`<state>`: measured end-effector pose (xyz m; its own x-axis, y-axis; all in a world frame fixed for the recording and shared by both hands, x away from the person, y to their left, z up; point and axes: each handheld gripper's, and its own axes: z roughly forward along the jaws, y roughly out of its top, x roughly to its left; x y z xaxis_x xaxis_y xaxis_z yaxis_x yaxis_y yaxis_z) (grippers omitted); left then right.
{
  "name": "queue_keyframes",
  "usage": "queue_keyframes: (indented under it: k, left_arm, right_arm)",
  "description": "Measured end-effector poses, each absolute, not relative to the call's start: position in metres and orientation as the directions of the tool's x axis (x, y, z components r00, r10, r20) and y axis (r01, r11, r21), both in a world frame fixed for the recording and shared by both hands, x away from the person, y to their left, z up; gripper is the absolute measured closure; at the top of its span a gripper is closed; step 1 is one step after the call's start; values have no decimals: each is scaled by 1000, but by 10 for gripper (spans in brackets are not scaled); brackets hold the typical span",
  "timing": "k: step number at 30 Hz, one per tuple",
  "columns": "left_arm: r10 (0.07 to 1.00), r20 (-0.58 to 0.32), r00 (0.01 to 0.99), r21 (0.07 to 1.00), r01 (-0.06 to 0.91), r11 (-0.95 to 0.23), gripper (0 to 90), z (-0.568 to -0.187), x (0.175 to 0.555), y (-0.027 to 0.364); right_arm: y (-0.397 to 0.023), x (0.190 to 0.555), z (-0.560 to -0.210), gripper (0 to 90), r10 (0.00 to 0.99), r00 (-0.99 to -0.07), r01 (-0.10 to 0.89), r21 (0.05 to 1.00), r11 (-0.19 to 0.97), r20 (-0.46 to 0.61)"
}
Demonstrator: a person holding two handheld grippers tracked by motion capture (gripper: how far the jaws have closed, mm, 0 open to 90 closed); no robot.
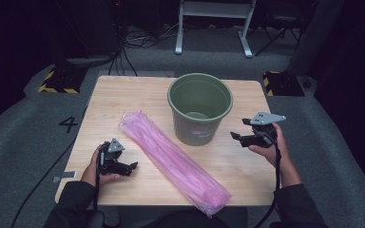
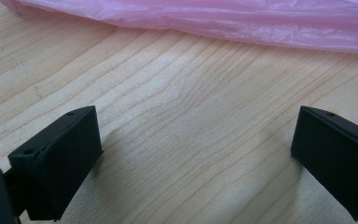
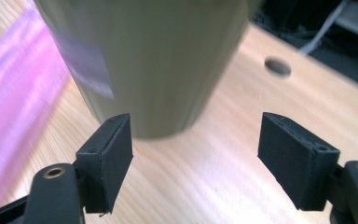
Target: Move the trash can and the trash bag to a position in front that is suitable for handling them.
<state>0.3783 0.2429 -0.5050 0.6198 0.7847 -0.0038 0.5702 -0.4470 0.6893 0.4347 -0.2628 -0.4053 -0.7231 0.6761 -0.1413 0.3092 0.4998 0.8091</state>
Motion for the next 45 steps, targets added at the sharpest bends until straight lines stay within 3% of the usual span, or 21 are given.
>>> queue_keyframes:
  k: [4,7,20,31,45]
  left_arm:
    - [776,0,630,694,559,-454,32,-504,376,243]
    - [760,-9,649,697,550,-461,103,-503,373,243]
    - [738,10,675,699,523,-488,150,-502,366,239]
    - [708,12,706,712,491,-502,159,-498,363,226]
    - [544,72,836,705,343,-620,157,-483,357,167]
  right_arm:
    - [-272,437,-427,255,698,-705,353,790,502,-129]
    - [-281,440,-444,248,709,-698,386,780,493,-102]
    - [-307,455,-495,233,747,-665,511,728,457,-1]
    - [-307,456,-502,213,757,-654,510,736,445,-5]
    - [-306,456,-503,211,764,-645,509,742,436,-6]
